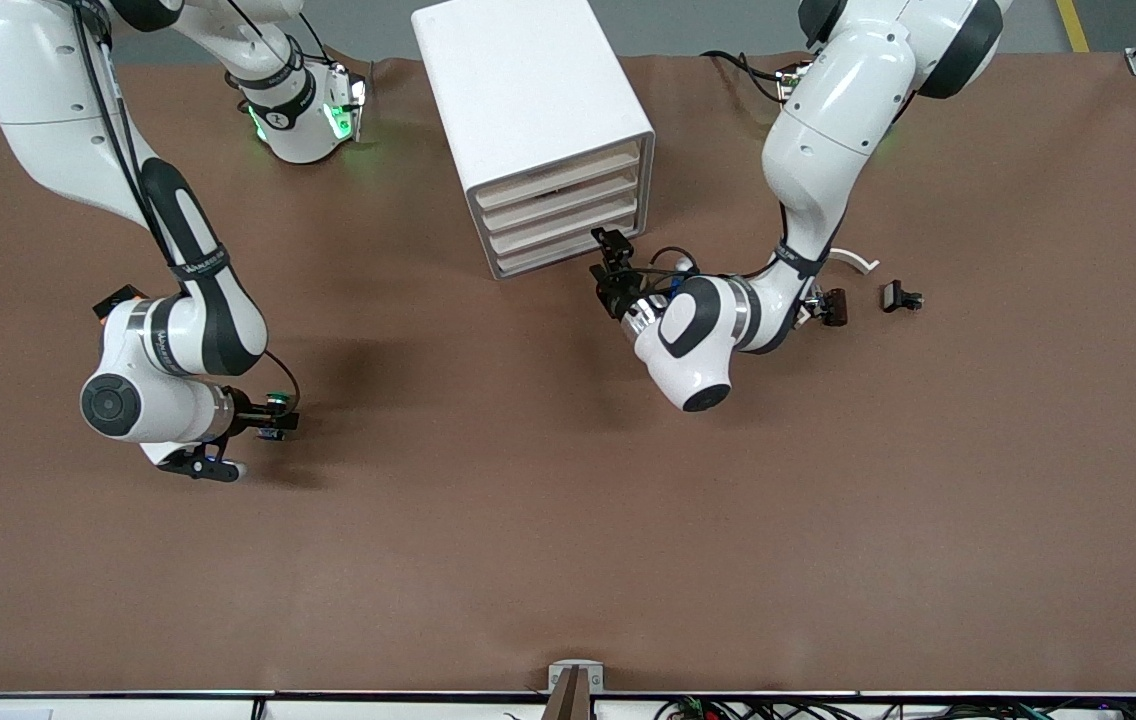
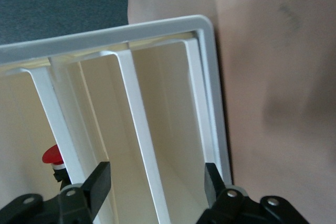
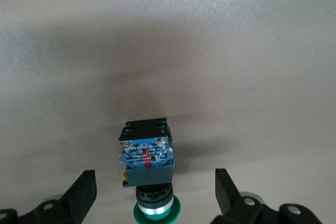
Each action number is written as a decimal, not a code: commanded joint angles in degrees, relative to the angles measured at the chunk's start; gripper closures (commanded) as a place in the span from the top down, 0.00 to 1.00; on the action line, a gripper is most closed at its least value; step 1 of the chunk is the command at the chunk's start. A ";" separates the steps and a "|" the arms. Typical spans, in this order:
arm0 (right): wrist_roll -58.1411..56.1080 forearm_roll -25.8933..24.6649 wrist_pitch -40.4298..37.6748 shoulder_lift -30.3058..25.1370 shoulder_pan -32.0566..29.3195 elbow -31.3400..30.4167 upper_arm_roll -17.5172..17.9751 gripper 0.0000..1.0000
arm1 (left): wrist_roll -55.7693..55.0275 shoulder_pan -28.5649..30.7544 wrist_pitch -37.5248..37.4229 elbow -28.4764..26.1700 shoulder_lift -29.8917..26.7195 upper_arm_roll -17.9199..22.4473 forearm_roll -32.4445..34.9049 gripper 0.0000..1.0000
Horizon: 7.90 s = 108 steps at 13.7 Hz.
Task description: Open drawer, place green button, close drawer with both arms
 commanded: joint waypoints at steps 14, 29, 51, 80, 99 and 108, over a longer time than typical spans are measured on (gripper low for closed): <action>0.68 -0.81 1.34 1.45 0.14 0.26 0.18 0.17 | -7.39 -3.07 -1.51 1.18 3.46 0.22 -4.82 0.00; 14.01 0.15 -34.41 -11.55 7.42 10.27 0.71 0.16 | -6.86 5.28 -1.34 8.12 3.46 3.47 -4.55 0.00; 99.89 18.42 -23.11 -6.12 41.18 18.72 0.80 0.15 | 37.56 8.71 -1.51 20.96 -19.03 10.42 43.06 1.00; 101.84 19.58 -16.94 2.68 47.69 18.46 0.71 0.95 | 67.85 9.42 36.37 -20.08 -22.55 -4.60 49.50 1.00; 81.04 19.23 -38.02 -19.36 33.03 19.25 0.27 1.00 | 62.67 9.50 45.95 -34.23 -28.62 -18.14 45.02 1.00; 40.90 12.11 -48.67 -29.21 16.26 18.89 0.18 1.00 | 57.39 8.80 50.78 -38.10 -27.91 -25.87 45.02 1.00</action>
